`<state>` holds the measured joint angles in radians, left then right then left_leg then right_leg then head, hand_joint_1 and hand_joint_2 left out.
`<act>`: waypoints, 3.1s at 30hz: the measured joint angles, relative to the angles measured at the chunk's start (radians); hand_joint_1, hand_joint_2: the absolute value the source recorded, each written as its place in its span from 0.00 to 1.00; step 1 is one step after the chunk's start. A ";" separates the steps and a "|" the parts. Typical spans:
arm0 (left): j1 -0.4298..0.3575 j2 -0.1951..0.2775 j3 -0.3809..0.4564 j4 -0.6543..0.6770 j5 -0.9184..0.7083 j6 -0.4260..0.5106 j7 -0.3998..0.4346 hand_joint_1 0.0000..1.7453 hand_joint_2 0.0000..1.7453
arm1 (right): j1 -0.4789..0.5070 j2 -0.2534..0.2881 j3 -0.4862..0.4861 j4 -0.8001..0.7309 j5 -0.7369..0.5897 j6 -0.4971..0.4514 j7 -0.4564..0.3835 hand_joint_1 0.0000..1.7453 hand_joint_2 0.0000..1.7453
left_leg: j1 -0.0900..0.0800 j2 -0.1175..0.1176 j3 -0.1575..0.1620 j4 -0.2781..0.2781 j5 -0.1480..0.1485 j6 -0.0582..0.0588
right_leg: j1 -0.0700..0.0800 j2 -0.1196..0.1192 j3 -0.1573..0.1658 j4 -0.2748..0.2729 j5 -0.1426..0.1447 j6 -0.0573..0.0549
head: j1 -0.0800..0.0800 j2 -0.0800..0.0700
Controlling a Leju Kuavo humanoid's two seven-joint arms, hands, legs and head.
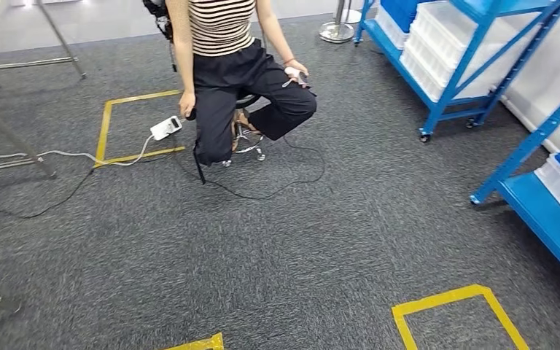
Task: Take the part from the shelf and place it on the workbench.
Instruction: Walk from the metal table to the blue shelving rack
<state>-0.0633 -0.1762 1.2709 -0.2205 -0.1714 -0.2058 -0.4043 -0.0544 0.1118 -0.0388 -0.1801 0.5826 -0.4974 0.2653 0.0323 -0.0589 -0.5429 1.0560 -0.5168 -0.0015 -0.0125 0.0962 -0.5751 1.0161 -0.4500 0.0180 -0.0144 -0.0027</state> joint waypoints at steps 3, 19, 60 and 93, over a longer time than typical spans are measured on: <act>-0.002 0.003 -0.011 0.000 -0.021 -0.019 0.009 0.00 0.00 | 0.004 -0.001 -0.017 0.000 -0.020 -0.011 -0.005 0.00 0.00 | -0.010 0.008 0.007 -0.026 0.007 0.011 | 0.000 0.027 -0.014 -0.004 0.009 0.020 | 0.001 0.000; -0.005 0.022 -0.050 0.000 -0.048 -0.051 0.020 0.00 0.00 | 0.011 -0.001 -0.073 0.000 -0.050 -0.034 -0.015 0.00 0.00 | -0.021 0.184 0.032 -0.043 0.001 0.002 | 0.001 -0.151 0.010 -0.006 -0.019 0.015 | 0.010 0.000; -0.002 0.030 -0.067 0.004 -0.077 -0.060 0.033 0.00 0.00 | 0.015 0.006 -0.118 0.000 -0.069 -0.055 -0.027 0.00 0.00 | -0.010 0.023 -0.038 0.062 -0.008 -0.001 | -0.003 -0.018 0.022 -0.010 -0.006 -0.013 | 0.003 0.000; -0.005 0.043 -0.103 0.011 -0.110 -0.057 0.017 0.00 0.00 | 0.021 0.004 -0.143 0.000 -0.052 -0.103 -0.120 0.00 0.00 | -0.015 0.050 0.005 -0.048 0.036 0.000 | 0.006 -0.066 0.028 -0.015 -0.014 -0.008 | 0.007 0.000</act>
<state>-0.0688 -0.1330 1.1675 -0.2091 -0.2818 -0.2625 -0.3872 -0.0335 0.1159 -0.1818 -0.1801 0.5305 -0.6005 0.1452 0.0178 -0.0086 -0.5378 1.0075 -0.4811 -0.0015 -0.0067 0.0307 -0.5471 1.0011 -0.4638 0.0096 -0.0075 -0.0027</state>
